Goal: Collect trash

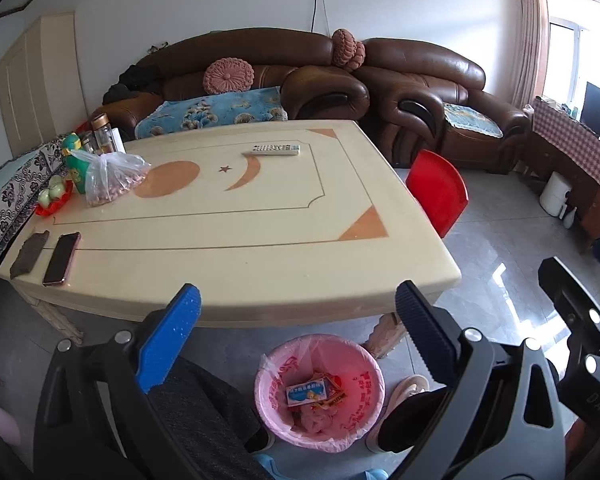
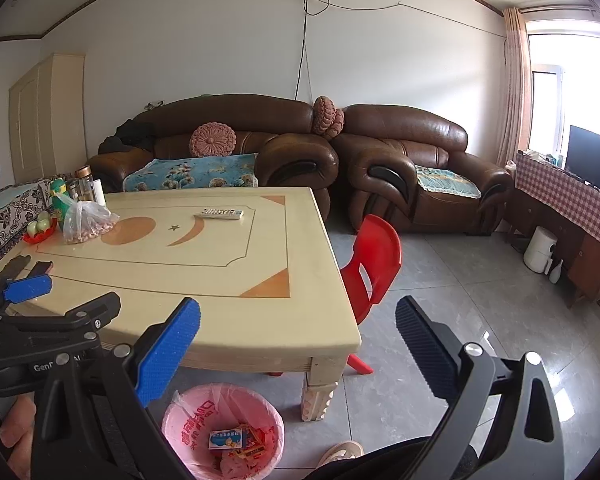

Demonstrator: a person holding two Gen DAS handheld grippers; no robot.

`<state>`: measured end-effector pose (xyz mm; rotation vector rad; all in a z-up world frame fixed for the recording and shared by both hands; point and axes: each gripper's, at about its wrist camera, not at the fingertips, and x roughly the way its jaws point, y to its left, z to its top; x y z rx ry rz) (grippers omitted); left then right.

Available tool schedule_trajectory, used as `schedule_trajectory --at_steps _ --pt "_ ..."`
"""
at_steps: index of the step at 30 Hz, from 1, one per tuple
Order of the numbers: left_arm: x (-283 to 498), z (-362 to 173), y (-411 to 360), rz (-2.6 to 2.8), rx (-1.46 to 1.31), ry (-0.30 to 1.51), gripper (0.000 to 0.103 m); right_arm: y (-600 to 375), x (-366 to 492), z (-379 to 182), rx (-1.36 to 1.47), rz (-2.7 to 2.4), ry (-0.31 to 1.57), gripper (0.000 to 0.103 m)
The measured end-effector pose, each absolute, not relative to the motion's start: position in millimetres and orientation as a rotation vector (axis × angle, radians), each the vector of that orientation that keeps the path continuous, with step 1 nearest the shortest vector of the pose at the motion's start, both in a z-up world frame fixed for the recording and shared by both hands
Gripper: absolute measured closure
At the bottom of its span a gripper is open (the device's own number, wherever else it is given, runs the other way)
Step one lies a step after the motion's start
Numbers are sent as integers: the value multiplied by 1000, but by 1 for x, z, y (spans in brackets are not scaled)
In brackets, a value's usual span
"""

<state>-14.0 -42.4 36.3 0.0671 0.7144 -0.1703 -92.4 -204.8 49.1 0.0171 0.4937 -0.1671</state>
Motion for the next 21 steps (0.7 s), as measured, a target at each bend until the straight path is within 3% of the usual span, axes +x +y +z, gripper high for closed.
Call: schedule_trajectory --at_steps 21 --pt "-25 45 -49 -152 124 663 7 -203 -91 47 13 -166 497 7"
